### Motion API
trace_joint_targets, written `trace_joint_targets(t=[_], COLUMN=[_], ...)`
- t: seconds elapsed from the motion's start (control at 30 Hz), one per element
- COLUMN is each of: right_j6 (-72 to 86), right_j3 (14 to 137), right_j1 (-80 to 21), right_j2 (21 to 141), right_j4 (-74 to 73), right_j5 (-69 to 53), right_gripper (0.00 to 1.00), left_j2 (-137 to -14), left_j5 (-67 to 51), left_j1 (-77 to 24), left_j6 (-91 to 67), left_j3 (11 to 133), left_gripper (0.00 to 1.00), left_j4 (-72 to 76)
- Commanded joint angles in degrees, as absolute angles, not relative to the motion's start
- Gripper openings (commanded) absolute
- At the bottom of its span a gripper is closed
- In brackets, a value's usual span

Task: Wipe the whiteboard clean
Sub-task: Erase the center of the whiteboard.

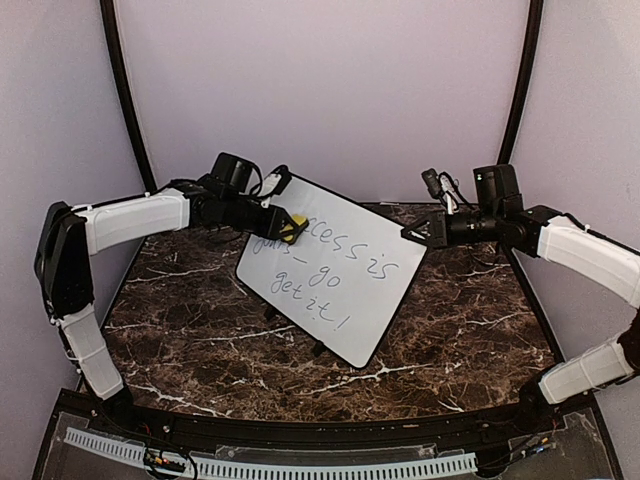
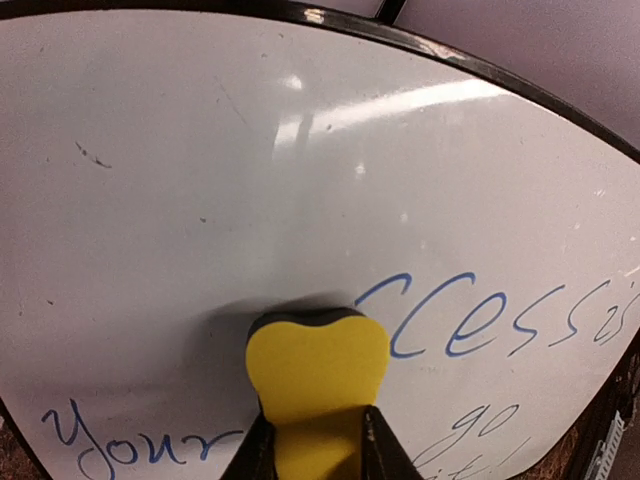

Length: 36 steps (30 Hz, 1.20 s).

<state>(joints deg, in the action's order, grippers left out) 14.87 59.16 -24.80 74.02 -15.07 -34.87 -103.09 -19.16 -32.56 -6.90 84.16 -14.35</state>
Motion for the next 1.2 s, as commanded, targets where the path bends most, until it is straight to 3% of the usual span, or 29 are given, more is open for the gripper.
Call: trace_joint_targets(t=[0.0, 0.3, 0.7, 1.17], right_j6=[7.03, 7.12, 7.12, 7.06], right_j3=[59.85, 59.86, 59.91, 60.23], right_j1=[-27.16, -27.16, -27.2, -27.25], right_j2=[73.61, 73.27, 73.21, 73.65], right_j4=[-11.49, -11.59, -11.67, -11.58], right_j5=[-38.49, -38.5, -38.5, -38.67], right_gripper=[0.0, 0.0, 0.0, 0.0], left_j2=[-101.06, -100.88, -107.27, -101.48], left_j5=[-20.13, -19.89, -19.06, -19.73], left_j1=[-33.64, -34.1, -34.1, -34.1], left_j6=[-8.06, -8.57, -7.63, -8.06], left_j3=[77.95, 77.55, 91.29, 79.84], left_gripper=[0.12, 0.12, 0.12, 0.12], left_j4=[-15.54, -13.96, -15.67, -14.76])
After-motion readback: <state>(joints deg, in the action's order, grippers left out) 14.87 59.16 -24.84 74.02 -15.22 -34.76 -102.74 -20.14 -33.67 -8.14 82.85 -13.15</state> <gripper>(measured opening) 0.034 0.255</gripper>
